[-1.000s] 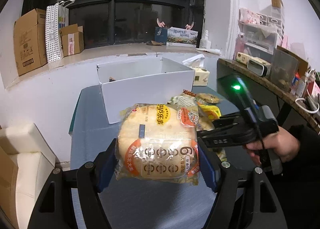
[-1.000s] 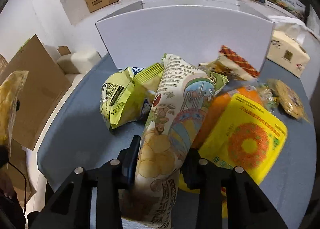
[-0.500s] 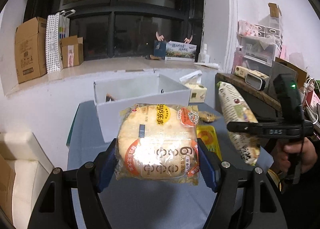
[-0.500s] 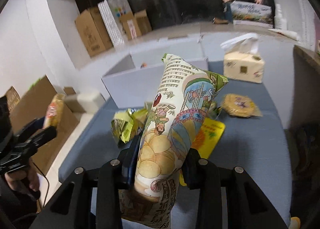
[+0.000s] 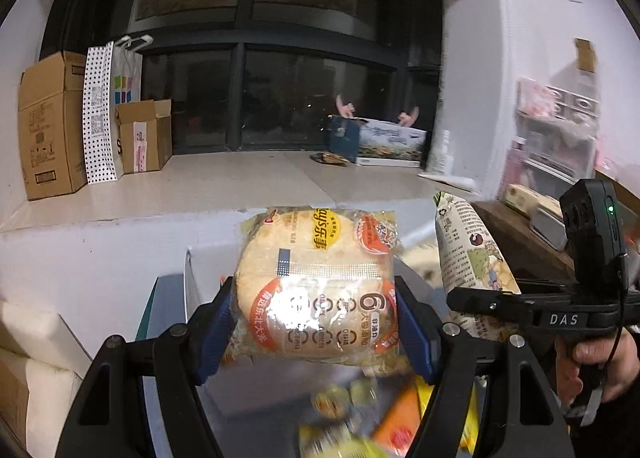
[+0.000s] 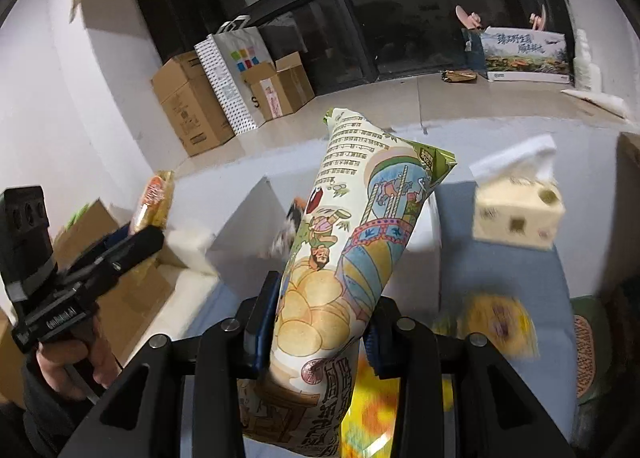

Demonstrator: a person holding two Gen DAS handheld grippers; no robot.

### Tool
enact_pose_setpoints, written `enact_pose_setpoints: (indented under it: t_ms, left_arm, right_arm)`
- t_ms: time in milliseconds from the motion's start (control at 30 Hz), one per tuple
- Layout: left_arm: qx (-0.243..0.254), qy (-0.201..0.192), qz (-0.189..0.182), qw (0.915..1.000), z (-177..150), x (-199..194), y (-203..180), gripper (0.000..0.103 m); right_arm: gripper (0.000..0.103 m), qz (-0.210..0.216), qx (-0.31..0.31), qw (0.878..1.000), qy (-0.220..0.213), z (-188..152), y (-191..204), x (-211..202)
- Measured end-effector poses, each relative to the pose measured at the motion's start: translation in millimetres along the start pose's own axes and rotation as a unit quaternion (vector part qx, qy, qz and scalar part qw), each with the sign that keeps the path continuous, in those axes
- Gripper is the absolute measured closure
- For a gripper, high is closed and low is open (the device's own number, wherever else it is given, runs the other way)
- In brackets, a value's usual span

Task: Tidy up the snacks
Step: 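Drop the bread bun and cracker bag into the white box, opening both grippers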

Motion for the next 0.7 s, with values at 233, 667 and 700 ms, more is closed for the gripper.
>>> enact_pose_setpoints:
  t_ms: [233,667,700]
  left_arm:
    - [-0.002,0.034,0.033,0.9989,33,73,16,0.026]
    - [-0.034,0.12,0.066,0.99,15,134,45,0.0]
    - [-0.033,0.124,0.066,0.9895,12,134,46,0.0]
  right_arm:
    - [0.063,-0.043,-0.009,0.998,0.041,62,-15,69]
    - [0.0,-0.061,-0.016,0.997,0.054,98,-40,112]
    - [0.0,-0.06,-0.02,0.996,0.056,97,-40,111]
Point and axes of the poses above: each gripper's, at about its wrist camera, not at the fingertips, and x roughly the way its jaws point, y to its left, z to its top, the point moved 2 cm from there along x, roughly the way its jaws point, and after that the axes turned 3 degrees about z, right-handed, at the moved point
